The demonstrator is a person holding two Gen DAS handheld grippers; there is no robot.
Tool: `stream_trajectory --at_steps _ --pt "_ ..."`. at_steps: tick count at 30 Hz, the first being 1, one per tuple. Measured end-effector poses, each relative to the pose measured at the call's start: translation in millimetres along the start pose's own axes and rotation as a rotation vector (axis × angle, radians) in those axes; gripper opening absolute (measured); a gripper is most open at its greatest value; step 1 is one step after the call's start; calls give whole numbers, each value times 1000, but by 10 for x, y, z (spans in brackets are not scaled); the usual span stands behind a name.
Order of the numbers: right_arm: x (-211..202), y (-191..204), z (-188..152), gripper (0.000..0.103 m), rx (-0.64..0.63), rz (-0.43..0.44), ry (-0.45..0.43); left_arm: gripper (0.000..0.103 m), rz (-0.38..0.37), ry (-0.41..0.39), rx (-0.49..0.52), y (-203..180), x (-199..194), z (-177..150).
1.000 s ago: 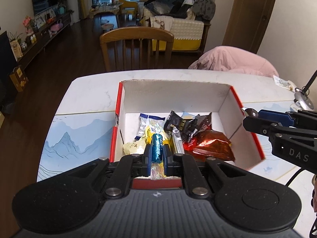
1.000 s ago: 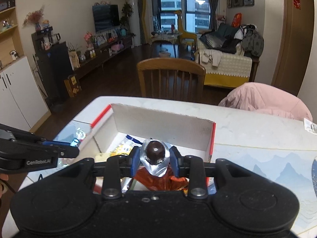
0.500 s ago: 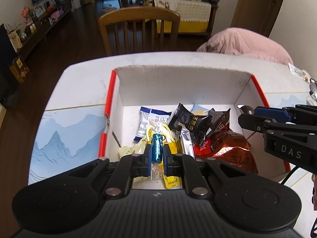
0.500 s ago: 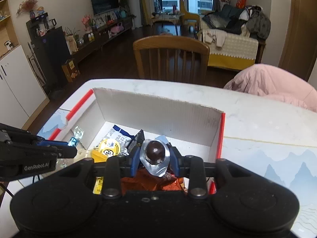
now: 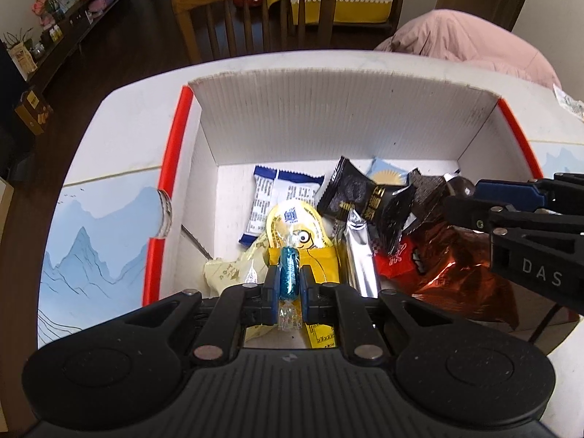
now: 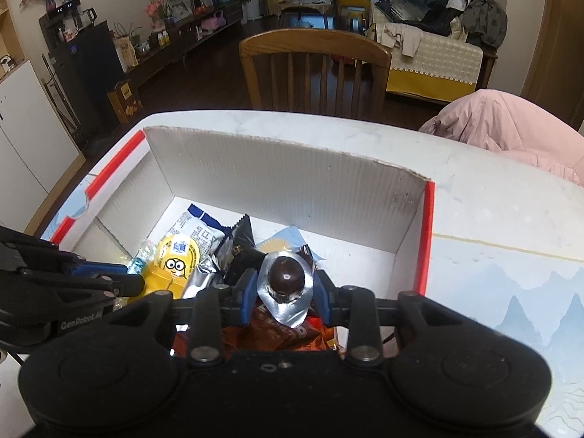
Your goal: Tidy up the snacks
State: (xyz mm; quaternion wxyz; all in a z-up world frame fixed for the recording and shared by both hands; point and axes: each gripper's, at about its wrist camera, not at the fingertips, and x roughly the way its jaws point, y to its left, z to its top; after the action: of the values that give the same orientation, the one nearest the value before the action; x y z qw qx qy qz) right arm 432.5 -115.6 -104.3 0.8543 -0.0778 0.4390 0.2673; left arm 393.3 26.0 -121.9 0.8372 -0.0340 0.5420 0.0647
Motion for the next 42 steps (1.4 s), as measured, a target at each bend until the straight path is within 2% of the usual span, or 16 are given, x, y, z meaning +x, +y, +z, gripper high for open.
stream_trajectory --at_steps 14,24,26,28,30,33,34,35,37,40,42 --pt "-2 -45 -27 38 22 -16 18 11 0 17 -3 0 56 -40" --pt "-226 29 -106 42 25 -19 -9 13 -5 -19 -18 78 -158 -159" --pt "-292 51 -124 46 26 -20 -19 16 -9 -27 -26 105 -213 -190" --pt "-363 75 -143 54 29 -20 -34 24 -11 -42 -31 130 -283 -226" --pt "-446 108 -163 57 30 -20 -54 29 -14 -58 -34 154 -357 -259" --pt "-560 171 -186 63 27 -18 -75 32 -17 -74 -38 192 -473 -316" --pt "-601 191 -197 66 27 -17 -85 36 -21 -79 -38 203 -505 -332" --pt "-645 211 -206 69 26 -15 -96 41 -23 -87 -40 216 -548 -355" --pt "-721 260 -224 72 25 -9 -109 64 -23 -114 -44 247 -644 -403" --pt "-849 329 -251 83 29 -6 -134 66 -31 -150 -46 281 -794 -467" --pt "-945 374 -274 84 31 0 -153 66 -41 -165 -49 303 -882 -505"
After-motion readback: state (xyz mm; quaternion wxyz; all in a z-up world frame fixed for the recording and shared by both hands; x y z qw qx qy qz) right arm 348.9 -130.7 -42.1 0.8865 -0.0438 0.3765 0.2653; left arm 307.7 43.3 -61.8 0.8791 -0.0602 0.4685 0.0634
